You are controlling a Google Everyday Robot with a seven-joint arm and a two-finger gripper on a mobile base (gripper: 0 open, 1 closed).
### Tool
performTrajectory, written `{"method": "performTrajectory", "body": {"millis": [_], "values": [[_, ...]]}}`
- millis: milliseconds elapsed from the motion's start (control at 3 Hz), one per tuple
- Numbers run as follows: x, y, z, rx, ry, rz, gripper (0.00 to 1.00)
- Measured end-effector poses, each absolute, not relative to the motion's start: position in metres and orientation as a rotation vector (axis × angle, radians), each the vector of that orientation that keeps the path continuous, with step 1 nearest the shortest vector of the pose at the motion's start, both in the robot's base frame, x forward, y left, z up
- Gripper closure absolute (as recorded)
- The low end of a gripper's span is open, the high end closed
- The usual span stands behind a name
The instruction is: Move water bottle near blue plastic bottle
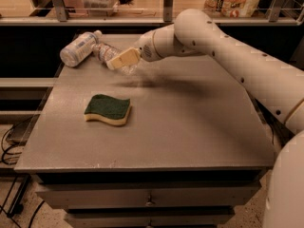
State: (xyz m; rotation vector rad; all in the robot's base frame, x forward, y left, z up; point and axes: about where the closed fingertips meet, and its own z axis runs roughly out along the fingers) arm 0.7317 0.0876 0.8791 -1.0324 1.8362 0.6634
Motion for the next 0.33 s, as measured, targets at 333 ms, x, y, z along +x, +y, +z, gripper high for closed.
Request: {"method": "performTrajectory", "body": {"millis": [333], "values": [[0.7330, 0.0882, 0.8812, -1.027, 1.831, 0.663, 0.00]]}}
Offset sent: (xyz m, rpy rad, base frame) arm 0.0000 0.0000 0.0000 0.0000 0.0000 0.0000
